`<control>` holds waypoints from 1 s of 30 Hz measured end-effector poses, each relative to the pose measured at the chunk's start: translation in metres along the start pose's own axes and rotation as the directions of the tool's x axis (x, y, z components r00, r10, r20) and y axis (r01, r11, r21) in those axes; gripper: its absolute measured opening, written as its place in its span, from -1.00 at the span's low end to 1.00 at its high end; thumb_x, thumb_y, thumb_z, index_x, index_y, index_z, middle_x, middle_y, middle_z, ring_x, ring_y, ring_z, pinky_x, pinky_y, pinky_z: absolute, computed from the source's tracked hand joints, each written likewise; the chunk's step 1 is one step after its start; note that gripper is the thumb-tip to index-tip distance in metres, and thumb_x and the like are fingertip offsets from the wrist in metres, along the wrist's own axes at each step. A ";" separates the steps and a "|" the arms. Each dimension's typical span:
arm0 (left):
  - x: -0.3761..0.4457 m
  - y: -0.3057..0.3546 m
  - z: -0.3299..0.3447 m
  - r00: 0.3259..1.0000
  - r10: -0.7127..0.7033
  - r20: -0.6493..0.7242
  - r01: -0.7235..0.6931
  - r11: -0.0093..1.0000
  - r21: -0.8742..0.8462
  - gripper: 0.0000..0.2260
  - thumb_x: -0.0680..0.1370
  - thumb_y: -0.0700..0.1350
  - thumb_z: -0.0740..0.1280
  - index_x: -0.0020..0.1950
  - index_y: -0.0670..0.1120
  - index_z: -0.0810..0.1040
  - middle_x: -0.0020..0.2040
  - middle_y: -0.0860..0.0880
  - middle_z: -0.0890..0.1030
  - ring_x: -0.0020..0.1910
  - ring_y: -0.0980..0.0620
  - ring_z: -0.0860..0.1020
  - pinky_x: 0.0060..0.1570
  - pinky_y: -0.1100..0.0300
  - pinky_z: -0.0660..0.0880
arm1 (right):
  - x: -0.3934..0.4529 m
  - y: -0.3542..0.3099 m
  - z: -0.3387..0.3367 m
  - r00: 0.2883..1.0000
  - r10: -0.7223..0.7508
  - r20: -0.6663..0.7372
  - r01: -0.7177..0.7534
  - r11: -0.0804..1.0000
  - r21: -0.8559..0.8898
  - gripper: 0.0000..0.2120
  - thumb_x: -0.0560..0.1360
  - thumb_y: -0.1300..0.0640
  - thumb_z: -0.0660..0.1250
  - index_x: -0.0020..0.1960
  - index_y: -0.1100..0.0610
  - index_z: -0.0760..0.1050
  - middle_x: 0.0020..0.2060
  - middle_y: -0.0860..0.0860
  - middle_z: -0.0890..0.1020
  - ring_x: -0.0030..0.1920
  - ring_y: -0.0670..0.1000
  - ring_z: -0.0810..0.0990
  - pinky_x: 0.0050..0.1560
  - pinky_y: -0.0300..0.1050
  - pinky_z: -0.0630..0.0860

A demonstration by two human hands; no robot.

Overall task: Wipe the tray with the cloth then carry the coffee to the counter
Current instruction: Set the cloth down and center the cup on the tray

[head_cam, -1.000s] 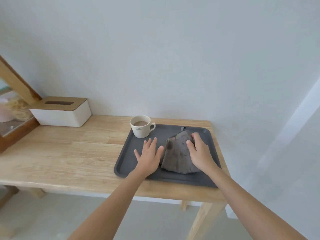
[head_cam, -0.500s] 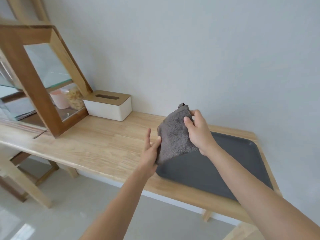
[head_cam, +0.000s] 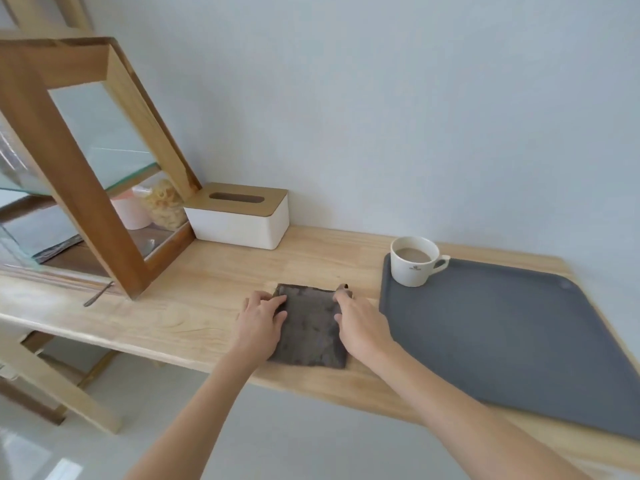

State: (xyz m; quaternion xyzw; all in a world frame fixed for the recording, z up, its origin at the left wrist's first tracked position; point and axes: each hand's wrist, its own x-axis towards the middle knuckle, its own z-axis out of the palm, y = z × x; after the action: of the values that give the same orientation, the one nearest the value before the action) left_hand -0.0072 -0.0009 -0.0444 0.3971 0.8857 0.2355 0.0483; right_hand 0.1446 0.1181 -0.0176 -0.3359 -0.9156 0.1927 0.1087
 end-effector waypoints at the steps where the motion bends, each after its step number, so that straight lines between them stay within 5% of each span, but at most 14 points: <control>1: 0.001 0.001 0.001 1.000 -0.005 -0.019 0.007 0.994 0.110 -0.66 0.60 -0.03 0.19 0.37 0.04 0.44 0.38 -0.06 0.34 0.34 -0.09 0.31 0.29 -0.04 0.30 | 0.000 0.002 0.000 0.999 0.011 -0.037 -0.012 1.000 -0.028 -0.71 0.56 0.17 0.23 0.27 0.07 0.33 0.07 0.12 0.51 0.00 0.18 0.55 -0.13 0.04 0.50; 4: 0.010 0.020 -0.005 0.989 0.069 -0.130 -0.053 0.991 0.123 -0.66 0.58 -0.04 0.22 0.35 0.05 0.44 0.47 -0.07 0.26 0.41 -0.12 0.25 0.35 -0.14 0.21 | 0.002 0.020 -0.013 0.956 -0.002 -0.294 0.018 0.998 0.055 -0.64 0.50 0.06 0.33 0.27 0.06 0.37 0.05 0.07 0.49 0.05 0.12 0.47 0.00 -0.01 0.47; 8: 0.044 0.074 -0.005 0.982 0.191 0.005 -0.179 0.927 -0.330 -0.50 0.53 0.00 0.34 0.44 -0.04 0.34 0.44 -0.02 0.33 0.39 -0.06 0.36 0.32 0.09 0.30 | 0.021 0.076 -0.053 0.825 0.230 -0.516 -0.157 0.971 0.181 -0.47 0.41 0.17 0.41 0.33 0.15 0.32 0.22 0.15 0.42 0.20 0.20 0.36 0.21 0.03 0.34; 12: 0.069 0.132 0.023 0.927 0.314 0.204 -0.183 0.855 -0.485 -0.32 0.49 -0.05 0.41 0.53 -0.07 0.16 0.49 -0.01 0.29 0.46 0.01 0.28 0.36 0.12 0.28 | 0.036 0.129 -0.087 0.909 0.336 -0.246 -0.283 0.932 0.226 -0.24 0.40 0.17 0.45 0.47 0.16 0.11 0.42 0.15 0.20 0.43 0.20 0.17 0.37 0.04 0.24; 15: 0.083 0.152 0.048 0.908 0.299 0.294 -0.086 0.819 -0.567 -0.24 0.43 -0.09 0.47 0.53 -0.05 0.15 0.48 -0.02 0.32 0.47 0.01 0.29 0.41 0.02 0.28 | 0.044 0.146 -0.092 0.960 0.271 -0.066 -0.240 0.922 0.303 -0.27 0.36 0.14 0.50 0.43 0.08 0.23 0.35 0.08 0.38 0.28 0.07 0.39 0.18 -0.13 0.32; 20: 0.087 0.165 0.064 0.919 0.330 0.216 -0.108 0.737 -0.667 -0.43 0.44 -0.17 0.46 0.41 -0.05 0.37 0.32 -0.01 0.53 0.32 0.04 0.47 0.35 0.01 0.39 | 0.046 0.154 -0.089 0.962 0.246 -0.119 -0.178 0.895 0.409 -0.37 0.30 0.15 0.54 0.31 0.10 0.40 0.16 0.07 0.57 -0.06 -0.03 0.53 -0.03 -0.21 0.39; 30: 0.060 0.202 0.071 0.939 0.329 0.102 -0.192 0.747 -0.636 -0.52 0.44 -0.08 0.46 0.35 0.02 0.44 0.24 0.11 0.57 0.27 0.19 0.48 0.29 0.11 0.41 | 0.008 0.181 -0.113 0.965 0.212 -0.155 -0.115 0.872 0.475 -0.43 0.28 0.14 0.56 0.24 0.07 0.48 0.07 0.00 0.60 -0.11 -0.06 0.58 -0.16 -0.33 0.42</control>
State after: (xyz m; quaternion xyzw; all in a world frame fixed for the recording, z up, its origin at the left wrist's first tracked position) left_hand 0.1084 0.1855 -0.0095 0.5019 0.6850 0.4734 0.2339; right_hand 0.2795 0.2825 0.0081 -0.3948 -0.7954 0.3785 0.2612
